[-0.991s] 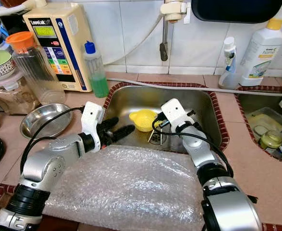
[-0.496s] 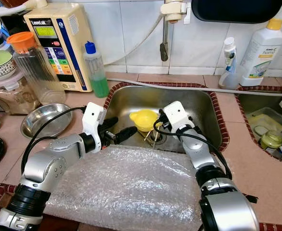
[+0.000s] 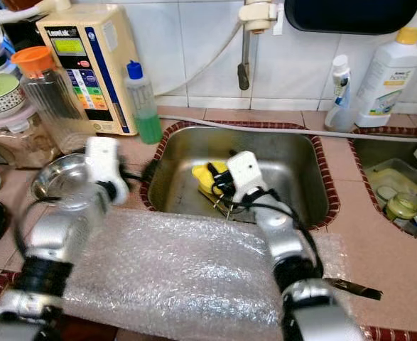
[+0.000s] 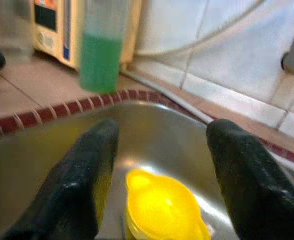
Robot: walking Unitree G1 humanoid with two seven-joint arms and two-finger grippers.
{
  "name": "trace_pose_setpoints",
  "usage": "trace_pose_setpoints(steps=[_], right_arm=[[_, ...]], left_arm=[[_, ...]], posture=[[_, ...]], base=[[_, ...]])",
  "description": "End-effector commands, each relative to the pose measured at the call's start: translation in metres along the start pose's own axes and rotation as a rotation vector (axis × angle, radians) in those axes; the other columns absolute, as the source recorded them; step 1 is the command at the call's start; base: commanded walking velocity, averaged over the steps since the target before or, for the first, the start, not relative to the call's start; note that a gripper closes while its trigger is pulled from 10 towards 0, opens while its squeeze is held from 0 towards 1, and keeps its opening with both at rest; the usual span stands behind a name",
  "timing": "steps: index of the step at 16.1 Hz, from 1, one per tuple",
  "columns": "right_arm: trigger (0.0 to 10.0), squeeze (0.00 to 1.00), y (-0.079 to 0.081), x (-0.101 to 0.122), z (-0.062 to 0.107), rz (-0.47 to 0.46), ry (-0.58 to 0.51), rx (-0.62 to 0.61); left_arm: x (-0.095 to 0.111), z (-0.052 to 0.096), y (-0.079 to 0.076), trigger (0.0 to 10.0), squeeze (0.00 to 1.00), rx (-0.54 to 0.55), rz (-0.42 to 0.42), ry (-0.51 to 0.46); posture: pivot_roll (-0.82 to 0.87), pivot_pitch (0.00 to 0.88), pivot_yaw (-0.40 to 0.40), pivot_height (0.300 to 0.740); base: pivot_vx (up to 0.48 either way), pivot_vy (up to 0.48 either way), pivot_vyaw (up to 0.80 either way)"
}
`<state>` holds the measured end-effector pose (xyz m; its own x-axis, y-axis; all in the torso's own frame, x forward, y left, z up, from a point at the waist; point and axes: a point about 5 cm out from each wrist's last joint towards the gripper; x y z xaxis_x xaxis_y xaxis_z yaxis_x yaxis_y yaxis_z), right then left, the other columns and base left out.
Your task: Kitchen organization
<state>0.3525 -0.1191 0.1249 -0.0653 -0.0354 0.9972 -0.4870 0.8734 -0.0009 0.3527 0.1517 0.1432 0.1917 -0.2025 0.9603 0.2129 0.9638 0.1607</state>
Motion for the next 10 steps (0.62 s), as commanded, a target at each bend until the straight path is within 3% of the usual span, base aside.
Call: trace_pose_setpoints(steps=[1, 2, 5, 10], right_arm=[[10.0, 1.00, 0.006, 0.009, -0.002, 0.000, -0.036, 0.019], [10.0, 1.00, 0.011, 0.011, 0.002, -0.005, -0.051, 0.033], [10.0, 1.00, 0.014, 0.006, 0.010, -0.009, -0.032, 0.043], [10.0, 1.00, 0.013, 0.013, 0.018, -0.008, -0.018, 0.041]], left_arm=[[0.000, -0.001, 0.019, 10.0, 1.00, 0.122, 0.014, 0.021], [-0.001, -0.001, 0.037, 10.0, 1.00, 0.232, 0.077, 0.028], [-0.004, 0.002, 0.062, 10.0, 1.00, 0.412, 0.121, 0.040], [-0.014, 0.002, 0.077, 10.0, 1.00, 0.531, 0.240, 0.097]], posture=[[0.05, 0.000, 0.094, 0.740], [0.05, 0.000, 0.095, 0.740], [0.05, 0.000, 0.091, 0.740], [0.03, 0.000, 0.085, 0.740]], base=[[0.000, 0.000, 0.00], [0.000, 0.000, 0.00], [0.000, 0.000, 0.00], [0.000, 0.000, 0.00]])
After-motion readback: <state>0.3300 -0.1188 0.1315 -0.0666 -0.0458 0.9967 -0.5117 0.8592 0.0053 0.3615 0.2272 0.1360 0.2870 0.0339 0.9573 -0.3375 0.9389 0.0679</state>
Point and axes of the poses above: a point about 5 cm out from each wrist's last joint towards the gripper, its own z axis pointing back from the gripper into the wrist, its own x axis along the axis of the wrist's last joint, y = z × x, and after that the axes turned 15 degrees about -z, right-handed
